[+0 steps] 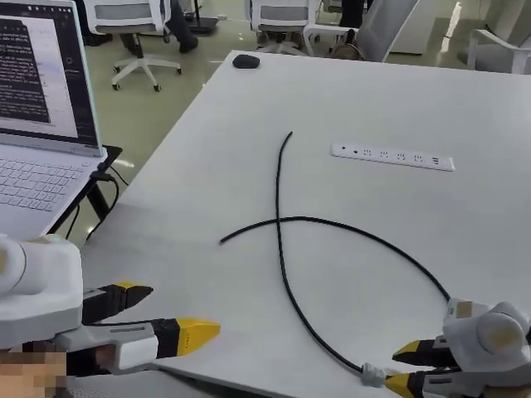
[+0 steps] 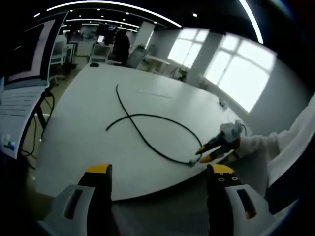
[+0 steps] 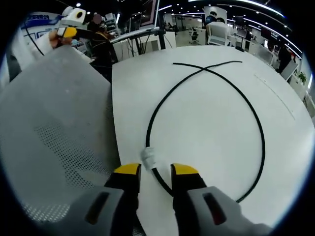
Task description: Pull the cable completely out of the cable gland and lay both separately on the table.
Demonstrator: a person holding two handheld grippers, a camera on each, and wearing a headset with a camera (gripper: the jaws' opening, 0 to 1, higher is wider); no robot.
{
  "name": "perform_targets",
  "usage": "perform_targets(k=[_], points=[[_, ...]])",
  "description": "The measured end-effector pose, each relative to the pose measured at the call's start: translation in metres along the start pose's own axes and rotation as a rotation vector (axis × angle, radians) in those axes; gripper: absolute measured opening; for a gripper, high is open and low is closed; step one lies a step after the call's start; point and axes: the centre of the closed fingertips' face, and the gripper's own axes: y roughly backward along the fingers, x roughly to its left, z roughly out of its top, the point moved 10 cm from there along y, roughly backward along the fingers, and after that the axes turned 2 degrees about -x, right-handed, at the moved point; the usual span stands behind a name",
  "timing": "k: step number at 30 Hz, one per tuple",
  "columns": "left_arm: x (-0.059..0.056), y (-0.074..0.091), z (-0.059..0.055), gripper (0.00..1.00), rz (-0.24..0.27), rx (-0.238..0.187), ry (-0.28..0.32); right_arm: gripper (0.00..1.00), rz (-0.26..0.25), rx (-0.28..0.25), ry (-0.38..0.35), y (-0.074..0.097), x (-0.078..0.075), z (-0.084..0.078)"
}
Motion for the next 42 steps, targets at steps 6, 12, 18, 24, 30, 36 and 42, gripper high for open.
perform_targets(k=[6, 12, 18, 24, 30, 36, 42], points=[[0.0, 0.002, 0.0, 0.77, 0.007, -0.013, 0.002, 0.22, 0.027, 0.004, 0.033, -0.009, 0.0, 0.001], [0.0, 0.004, 0.002, 0.76, 0.009, -0.02, -0.003, 0.18, 0.029, 0.03, 0.073, -0.016, 0.0, 0.001], [0.0, 0.004, 0.003, 0.75, 0.011, -0.021, -0.007, 0.13, 0.034, 0.04, 0.113, -0.021, 0.002, -0.001], [-0.001, 0.002, 0.004, 0.74, 0.003, -0.018, -0.017, 0.12, 0.028, 0.053, 0.131, -0.018, 0.002, 0.0], [-0.004, -0.003, 0.008, 0.73, -0.018, -0.023, -0.037, 0.12, 0.021, 0.034, 0.154, -0.004, 0.005, 0.013], [-0.006, -0.011, 0.014, 0.71, -0.048, -0.026, -0.066, 0.11, -0.003, 0.003, 0.183, 0.016, 0.009, 0.036], [-0.012, -0.019, 0.021, 0.67, -0.093, -0.025, -0.106, 0.11, -0.039, -0.049, 0.233, 0.036, 0.019, 0.062]])
